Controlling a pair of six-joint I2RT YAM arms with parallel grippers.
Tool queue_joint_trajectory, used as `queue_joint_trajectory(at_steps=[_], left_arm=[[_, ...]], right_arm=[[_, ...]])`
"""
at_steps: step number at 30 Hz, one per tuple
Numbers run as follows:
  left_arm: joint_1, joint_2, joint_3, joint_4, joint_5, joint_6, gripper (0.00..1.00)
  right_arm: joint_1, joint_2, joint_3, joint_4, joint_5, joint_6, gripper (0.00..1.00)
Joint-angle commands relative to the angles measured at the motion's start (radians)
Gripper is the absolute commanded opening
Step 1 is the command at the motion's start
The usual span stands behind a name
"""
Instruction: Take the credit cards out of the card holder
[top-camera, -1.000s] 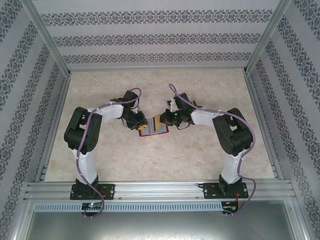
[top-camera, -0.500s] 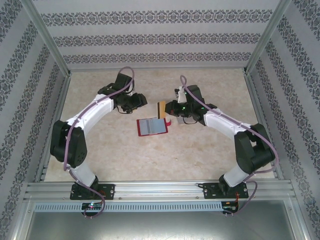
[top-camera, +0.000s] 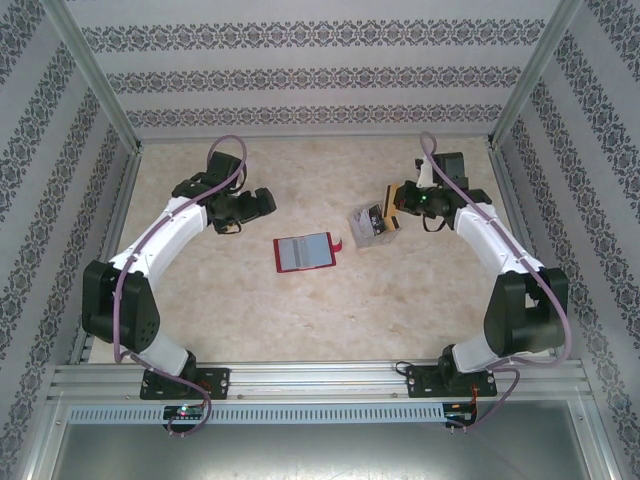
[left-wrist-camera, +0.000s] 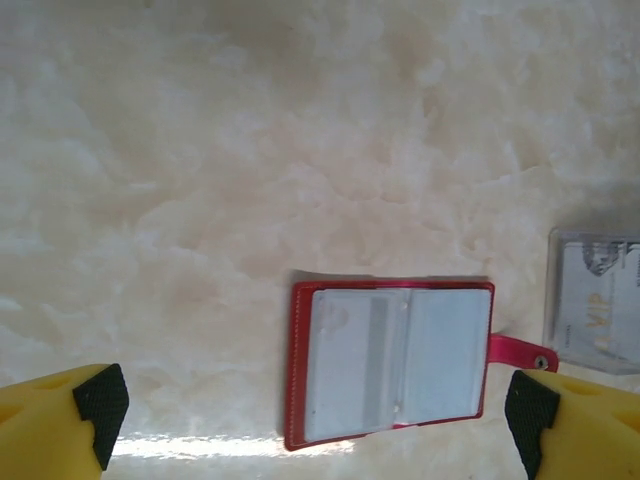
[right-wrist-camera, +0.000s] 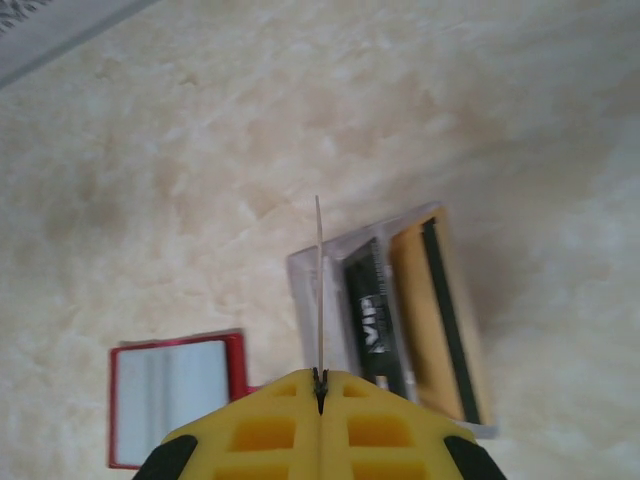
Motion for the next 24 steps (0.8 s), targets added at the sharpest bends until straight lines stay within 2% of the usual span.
queue_joint_trajectory(at_steps=[1,10,18,24], left_arm=[[0.023,-0.051,-0.035,0.004,0.006,0.057,0.99],[0.032,-0.04,-0.043,0.009,0.046,0.063,0.99],[0.031,-0.022,-0.059,0.008,0.07,0.061,0.99],[0.031,-0.011,-0.063,0.006,0.07,0.059,0.99]], right_arm=[[-0.002,0.067,0.069,-0.129,0.031,-0.168,0.0],[-0.003,0.251,0.278,-0.329,0.053,-0.31,0.0],[-0.003,0.335,0.356,-0.401,0.067,-0.351,0.0],[0.004,0.351,0.349,-0.4,0.057,-0.362,0.0]])
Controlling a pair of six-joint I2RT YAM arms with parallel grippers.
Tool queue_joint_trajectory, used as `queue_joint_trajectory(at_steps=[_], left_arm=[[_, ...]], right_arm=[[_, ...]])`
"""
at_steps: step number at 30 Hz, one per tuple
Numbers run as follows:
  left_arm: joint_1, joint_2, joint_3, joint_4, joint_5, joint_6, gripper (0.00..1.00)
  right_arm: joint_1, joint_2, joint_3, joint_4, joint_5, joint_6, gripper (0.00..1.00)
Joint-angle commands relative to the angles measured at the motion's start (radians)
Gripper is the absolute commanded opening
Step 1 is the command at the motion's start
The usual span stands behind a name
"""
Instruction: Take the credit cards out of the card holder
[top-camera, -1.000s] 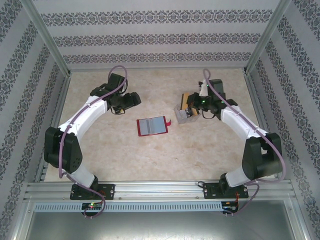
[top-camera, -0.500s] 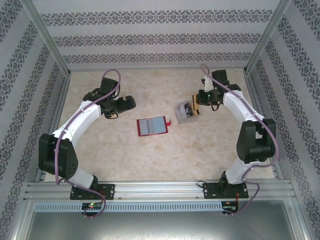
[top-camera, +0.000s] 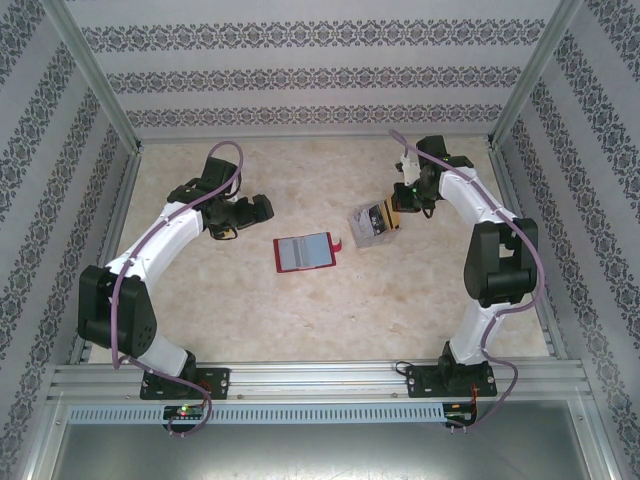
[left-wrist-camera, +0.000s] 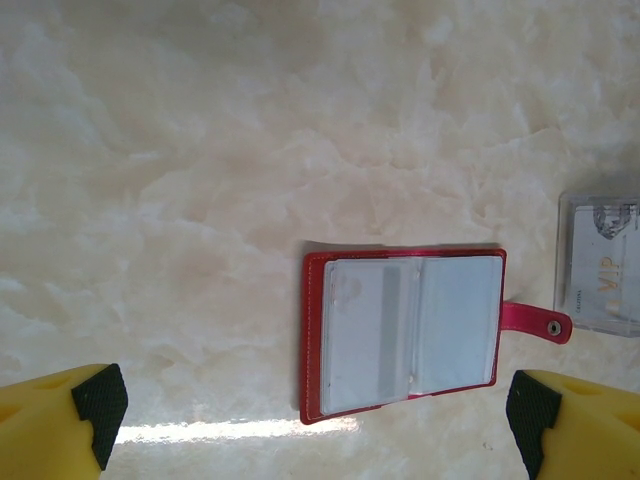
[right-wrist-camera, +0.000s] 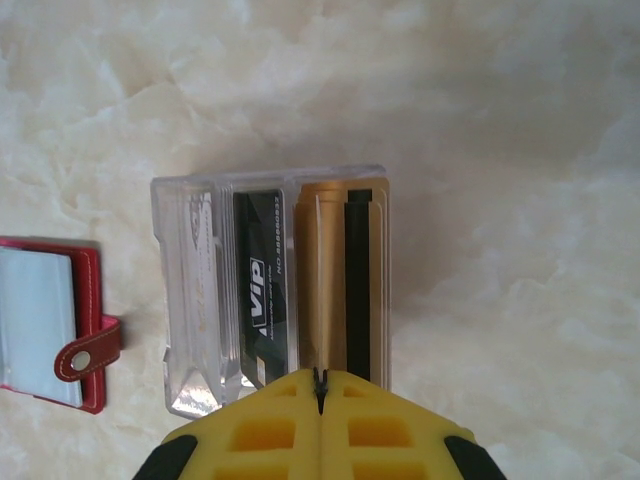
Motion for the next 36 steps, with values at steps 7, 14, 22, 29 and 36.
queue_joint_trajectory(at_steps=[7,14,22,29,36], left_arm=[[0.012,0.013,-0.018,0.0,0.009,0.014,0.99],[0.011,-0.003,-0.034,-0.005,-0.009,-0.012,0.99],[0.016,-0.076,-0.148,0.031,-0.027,-0.079,0.99],[0.023,-0.178,-0.289,0.095,-0.017,-0.121,0.99],[0.027,-0.236,-0.397,0.153,0.008,-0.142,0.99]], right_arm=[[0.015,0.033,0.055,-0.042,0.008,0.017,0.28],[0.056,-0.085,0.019,-0.004,-0.024,0.097,0.42],[0.312,-0.196,-0.121,0.081,0.058,0.263,0.51],[0.591,-0.133,-0.177,0.199,0.164,0.464,0.54],[0.694,0.068,-0.043,0.201,0.163,0.536,0.53]])
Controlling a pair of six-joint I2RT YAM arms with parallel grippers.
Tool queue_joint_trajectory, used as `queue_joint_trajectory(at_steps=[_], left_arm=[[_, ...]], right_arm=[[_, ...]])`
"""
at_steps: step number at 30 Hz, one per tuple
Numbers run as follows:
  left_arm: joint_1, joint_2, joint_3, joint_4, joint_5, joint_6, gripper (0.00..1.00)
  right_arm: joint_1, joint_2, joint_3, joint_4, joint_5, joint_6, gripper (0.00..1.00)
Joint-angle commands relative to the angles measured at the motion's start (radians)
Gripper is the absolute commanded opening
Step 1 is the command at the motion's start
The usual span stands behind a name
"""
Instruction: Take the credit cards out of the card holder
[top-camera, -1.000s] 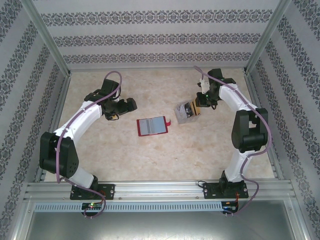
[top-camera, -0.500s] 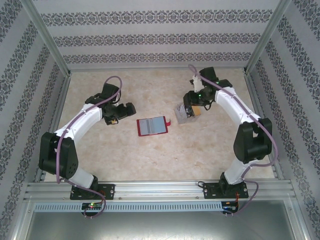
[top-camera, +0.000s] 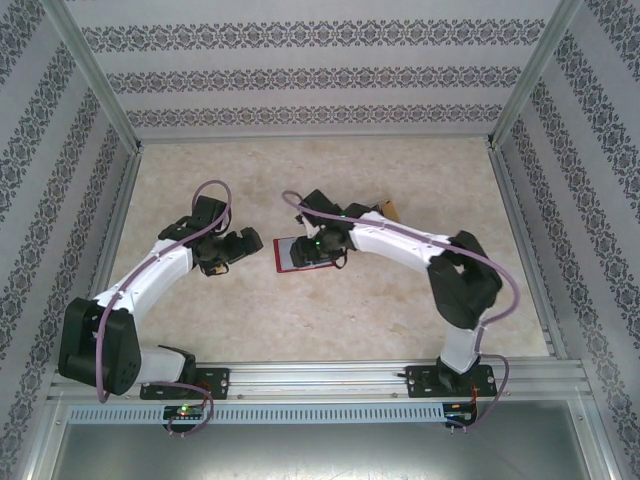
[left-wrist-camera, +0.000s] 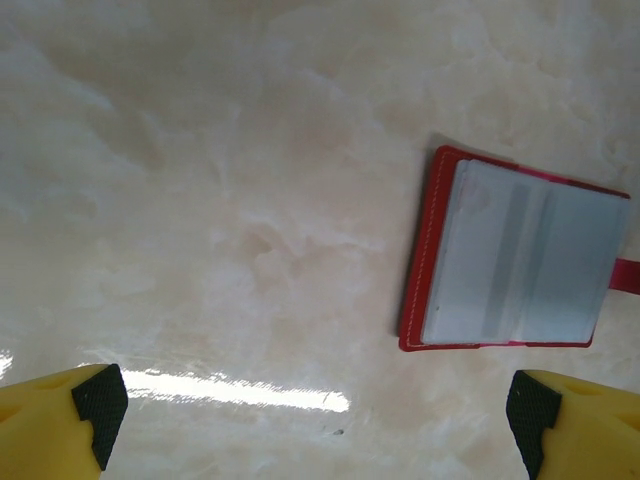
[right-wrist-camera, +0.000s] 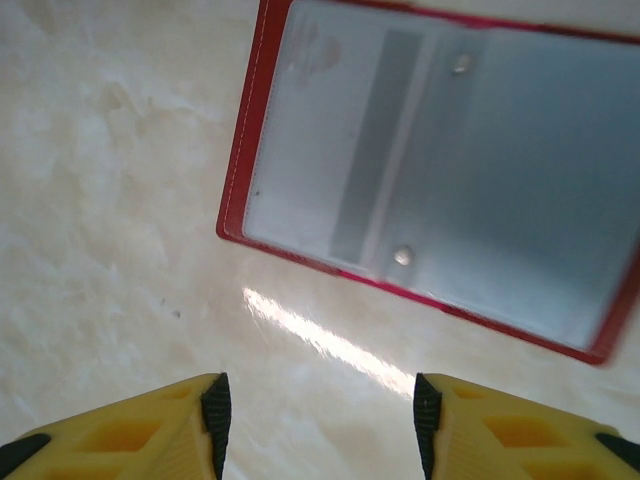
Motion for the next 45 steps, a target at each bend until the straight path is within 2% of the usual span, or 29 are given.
queue_joint_trajectory(at_steps=[1,8,15,19,24,31,33,38,45], left_arm=[[0.017,-0.019,-0.034,0.058,0.022,-0.032,0.99],[0.018,0.005,-0.047,0.095,0.03,-0.05,0.99],[0.017,0.022,-0.048,0.147,0.016,-0.09,0.99],[0.018,0.049,-0.042,0.168,0.047,-0.098,0.99],[0.018,0.114,-0.029,0.218,0.147,-0.116,0.86],[0.011,0.239,-0.003,0.34,0.328,-0.148,0.51],[0.003,0.264,0.002,0.378,0.36,-0.161,0.46],[-0.019,0.312,0.029,0.393,0.366,-0.17,0.4],[-0.061,0.397,0.085,0.394,0.378,-0.181,0.34]], right_arm=[[0.004,0.068,0.072,0.013,0.045,0.073,0.53],[0.003,0.177,0.142,-0.02,0.098,0.056,0.51],[-0.011,0.212,0.15,-0.041,0.141,0.024,0.5],[-0.022,0.235,0.152,-0.051,0.159,0.009,0.49],[-0.032,0.251,0.148,-0.058,0.168,-0.014,0.47],[-0.04,0.262,0.122,-0.058,0.181,-0.021,0.38],[-0.041,0.266,0.118,-0.057,0.184,-0.021,0.37],[-0.045,0.281,0.116,-0.067,0.201,-0.017,0.33],[-0.064,0.279,0.087,-0.04,0.16,0.007,0.3]])
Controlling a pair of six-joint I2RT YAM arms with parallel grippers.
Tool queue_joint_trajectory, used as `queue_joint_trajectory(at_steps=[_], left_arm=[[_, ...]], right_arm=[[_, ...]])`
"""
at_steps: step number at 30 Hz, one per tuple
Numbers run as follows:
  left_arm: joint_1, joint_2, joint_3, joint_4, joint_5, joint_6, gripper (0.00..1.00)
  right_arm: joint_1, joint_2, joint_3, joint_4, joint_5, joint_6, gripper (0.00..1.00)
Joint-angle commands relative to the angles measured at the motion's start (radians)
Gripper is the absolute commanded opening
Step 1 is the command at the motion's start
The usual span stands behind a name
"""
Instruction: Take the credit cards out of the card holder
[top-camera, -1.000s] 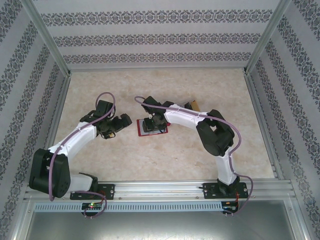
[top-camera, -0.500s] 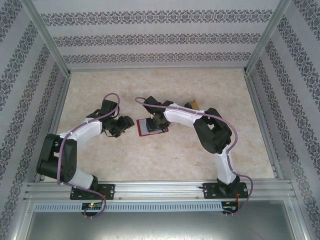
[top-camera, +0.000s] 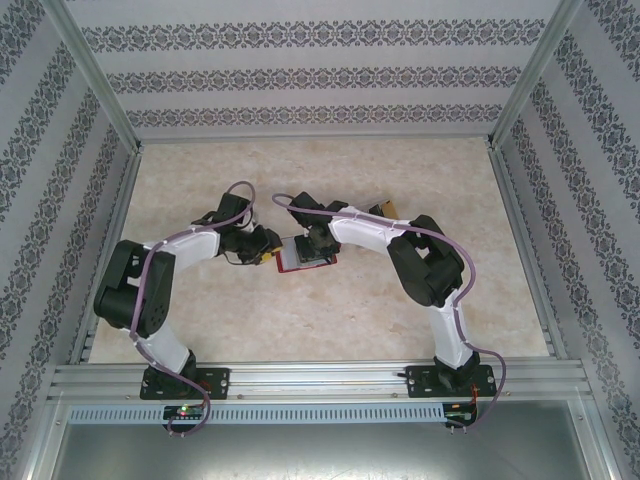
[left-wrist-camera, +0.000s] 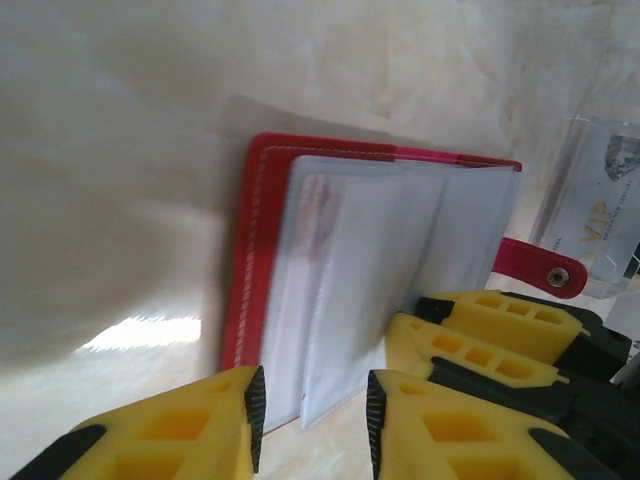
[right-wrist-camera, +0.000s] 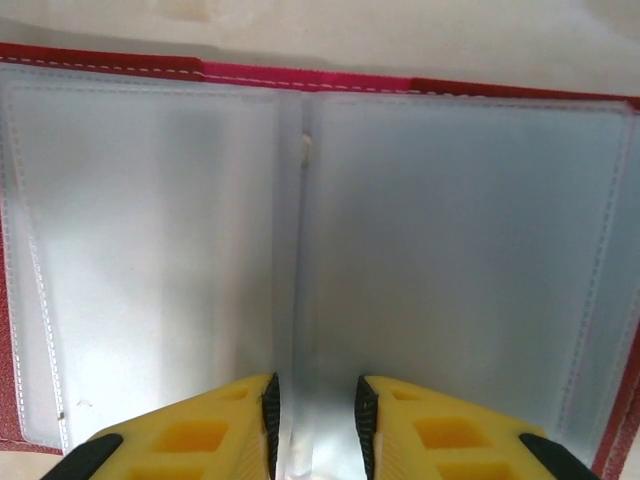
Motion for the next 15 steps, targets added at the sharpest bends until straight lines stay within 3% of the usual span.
queue_joint_trajectory(at_steps=[1,15], left_arm=[[-0.023,0.039,0.042,0.02,0.023,-0.014,0.34],[-0.04,0.159,0.13,-0.042,0.001,0.008,0.31]], right_arm=[[-0.027,0.048,-0.043,-0.011,0.008,0.011,0.29],[-0.04,0.05,-0.057,0.009,-0.036,0.02,0.27]])
